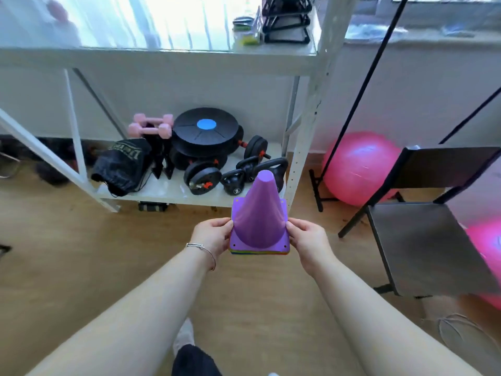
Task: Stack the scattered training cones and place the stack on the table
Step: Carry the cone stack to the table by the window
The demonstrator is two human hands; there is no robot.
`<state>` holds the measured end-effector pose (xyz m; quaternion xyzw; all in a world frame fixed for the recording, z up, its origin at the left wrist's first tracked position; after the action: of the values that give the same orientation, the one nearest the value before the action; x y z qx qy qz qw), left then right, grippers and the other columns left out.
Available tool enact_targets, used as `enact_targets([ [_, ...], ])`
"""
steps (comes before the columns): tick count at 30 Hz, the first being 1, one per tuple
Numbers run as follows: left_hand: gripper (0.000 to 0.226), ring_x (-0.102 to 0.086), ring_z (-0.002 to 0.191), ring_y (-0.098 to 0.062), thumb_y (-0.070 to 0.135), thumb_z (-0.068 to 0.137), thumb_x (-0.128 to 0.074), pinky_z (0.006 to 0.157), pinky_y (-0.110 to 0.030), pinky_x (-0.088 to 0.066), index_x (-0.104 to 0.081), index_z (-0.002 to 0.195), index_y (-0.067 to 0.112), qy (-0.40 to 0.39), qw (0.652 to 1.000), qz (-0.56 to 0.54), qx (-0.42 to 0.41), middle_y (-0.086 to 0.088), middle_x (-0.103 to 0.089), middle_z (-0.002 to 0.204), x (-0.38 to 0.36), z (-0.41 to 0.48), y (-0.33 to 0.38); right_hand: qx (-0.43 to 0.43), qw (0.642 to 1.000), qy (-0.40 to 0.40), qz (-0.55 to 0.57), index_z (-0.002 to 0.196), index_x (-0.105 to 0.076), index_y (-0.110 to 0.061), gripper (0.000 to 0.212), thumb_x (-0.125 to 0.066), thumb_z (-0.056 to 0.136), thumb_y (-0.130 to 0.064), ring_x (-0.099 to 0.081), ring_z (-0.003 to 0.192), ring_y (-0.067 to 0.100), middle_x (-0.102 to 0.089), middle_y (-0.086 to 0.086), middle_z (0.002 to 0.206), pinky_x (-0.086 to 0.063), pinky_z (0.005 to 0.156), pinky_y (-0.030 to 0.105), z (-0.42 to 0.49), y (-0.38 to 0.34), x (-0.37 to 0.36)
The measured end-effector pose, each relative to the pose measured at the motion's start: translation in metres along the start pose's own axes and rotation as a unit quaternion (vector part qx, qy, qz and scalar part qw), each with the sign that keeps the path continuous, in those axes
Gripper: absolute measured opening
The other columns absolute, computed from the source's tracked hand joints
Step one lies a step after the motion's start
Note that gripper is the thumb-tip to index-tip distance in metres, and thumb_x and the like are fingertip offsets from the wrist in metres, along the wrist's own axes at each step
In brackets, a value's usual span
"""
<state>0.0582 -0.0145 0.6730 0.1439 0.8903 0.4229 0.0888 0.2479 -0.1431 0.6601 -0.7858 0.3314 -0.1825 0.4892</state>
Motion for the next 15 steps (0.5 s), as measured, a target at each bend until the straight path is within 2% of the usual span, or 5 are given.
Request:
enact_targets([
  [3,0.022,-0.064,0.082,-0.029,0.005,0.087,-0.061,0.079,-0.039,-0.054,-0.064,0.107,-0.002,-0.007,0.999,0.004,-0.034,-0.023,-0.069,0.094,0.005,-0.033,0.045,0.012,0.999,-0.01,0.03,0.091,-0.074,-0.013,0.012,-0.064,0.087,-0.008,-0.07,0.099,0.031,-0.076,0.014,0.096,-0.054,0.093,0.048,-0.023,-0.051,-0.008],
  [6,0.017,-0.067,0.069,-0.02,0.002,0.09,-0.056,0.058,-0.023,-0.058,-0.064,0.104,-0.003,-0.018,0.998,0.0,-0.063,-0.02,-0.068,0.092,0.013,-0.062,0.09,0.028,0.999,-0.028,0.036,0.102,-0.072,-0.004,0.018,-0.066,0.087,-0.008,-0.072,0.095,0.029,-0.075,0.015,0.098,-0.056,0.09,0.045,-0.04,-0.094,-0.021],
  [9,0.021,-0.066,0.067,-0.021,0.001,0.09,-0.055,0.055,-0.025,-0.058,-0.063,0.108,-0.007,-0.024,0.996,-0.025,-0.088,-0.023,-0.068,0.093,0.024,-0.079,0.136,0.043,0.996,-0.033,0.065,0.105,-0.068,0.003,0.019,-0.063,0.088,-0.003,-0.071,0.094,0.03,-0.073,0.02,0.1,-0.056,0.086,0.04,-0.05,-0.134,-0.041],
  [11,0.02,-0.066,0.062,-0.019,0.001,0.09,-0.055,0.052,-0.025,-0.057,-0.063,0.107,-0.007,-0.025,0.994,-0.032,-0.105,-0.019,-0.067,0.085,0.033,-0.084,0.165,0.054,0.995,-0.032,0.084,0.104,-0.067,0.004,0.018,-0.063,0.088,-0.002,-0.07,0.087,0.028,-0.072,0.02,0.097,-0.056,0.078,0.035,-0.052,-0.159,-0.059],
  [15,0.021,-0.063,0.062,-0.021,0.0,0.09,-0.055,0.048,-0.024,-0.056,-0.061,0.109,-0.007,-0.036,0.99,-0.048,-0.127,-0.018,-0.065,0.083,0.055,-0.084,0.22,0.071,0.991,-0.027,0.108,0.096,-0.068,0.001,0.01,-0.063,0.088,-0.002,-0.068,0.073,0.023,-0.071,0.018,0.085,-0.059,0.066,0.028,-0.05,-0.204,-0.1],
])
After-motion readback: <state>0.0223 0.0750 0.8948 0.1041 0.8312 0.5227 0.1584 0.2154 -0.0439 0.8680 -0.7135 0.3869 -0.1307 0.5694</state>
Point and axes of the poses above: each hand's wrist, its own z-axis towards the middle knuckle, its own x-axis out of the back of the hand, y = z × x, the point moved 7 cm from there along z, towards the middle knuckle
